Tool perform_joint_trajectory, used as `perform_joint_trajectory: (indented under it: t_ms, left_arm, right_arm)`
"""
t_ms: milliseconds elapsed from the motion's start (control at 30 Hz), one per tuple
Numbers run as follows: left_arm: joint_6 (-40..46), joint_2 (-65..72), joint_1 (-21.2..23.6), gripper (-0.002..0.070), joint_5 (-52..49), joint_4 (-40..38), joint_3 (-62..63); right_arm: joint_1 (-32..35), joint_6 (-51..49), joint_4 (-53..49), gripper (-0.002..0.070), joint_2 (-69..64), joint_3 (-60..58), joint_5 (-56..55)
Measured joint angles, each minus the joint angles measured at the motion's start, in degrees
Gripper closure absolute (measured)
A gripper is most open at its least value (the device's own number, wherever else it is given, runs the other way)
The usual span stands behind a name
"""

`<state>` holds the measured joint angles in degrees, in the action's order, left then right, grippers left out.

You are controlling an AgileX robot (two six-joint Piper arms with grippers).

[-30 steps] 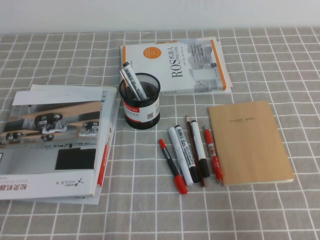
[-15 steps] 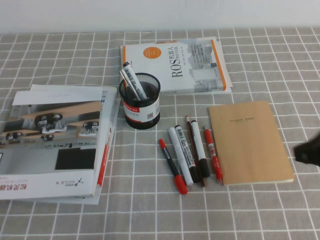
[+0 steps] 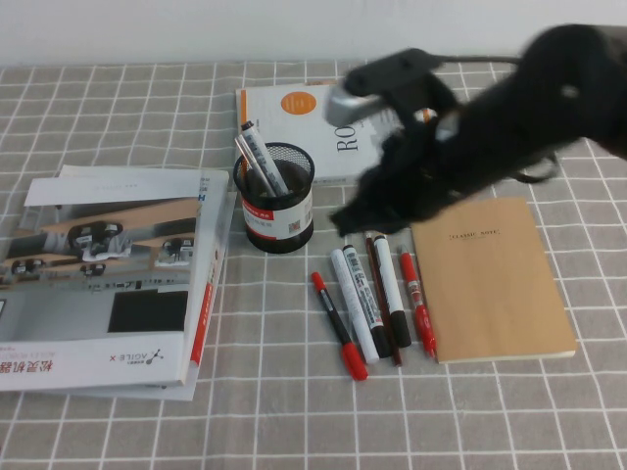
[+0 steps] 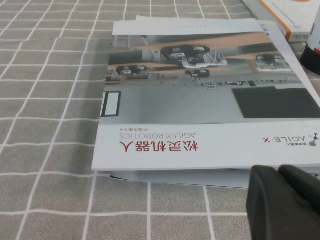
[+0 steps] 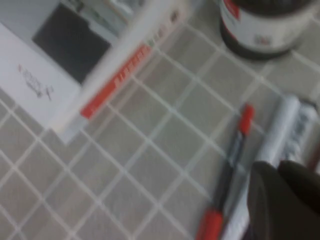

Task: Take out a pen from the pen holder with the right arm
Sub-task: 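Take a marker out of the pen holder and lay it on the table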

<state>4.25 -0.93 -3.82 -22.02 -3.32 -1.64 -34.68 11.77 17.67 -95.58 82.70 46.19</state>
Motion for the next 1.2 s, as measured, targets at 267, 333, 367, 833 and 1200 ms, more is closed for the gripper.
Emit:
perform_joint_trajectory:
  t_ms: [267, 333, 367, 833, 1200]
  left_arm:
    - [0.0, 0.0, 0.0, 0.0678, 0.0, 0.0, 0.0]
    - [0.0, 0.0, 0.0, 0.0678, 0.0, 0.0, 0.0]
    - [0.0, 0.0, 0.0, 0.0678, 0.0, 0.0, 0.0]
    - [0.0, 0.0, 0.0, 0.0678, 0.0, 0.0, 0.0]
    - [0.0, 0.0, 0.0, 0.0678, 0.0, 0.0, 0.0]
  right_arm:
    - [-1.7, 1.5, 0.6, 0.0552, -11.5, 13.2, -1.5]
    - [-1.7, 1.5, 0.9, 0.0461, -13.3, 14.4, -4.1]
    - [-1.7, 1.5, 1.1, 0.0426, -13.9, 14.6, -5.4]
    - [-1.7, 4.3, 2.1, 0.0294, -20.2, 15.1, -31.4]
    - [-3.5, 4.4, 2.0, 0.0293, -22.4, 15.1, -37.6]
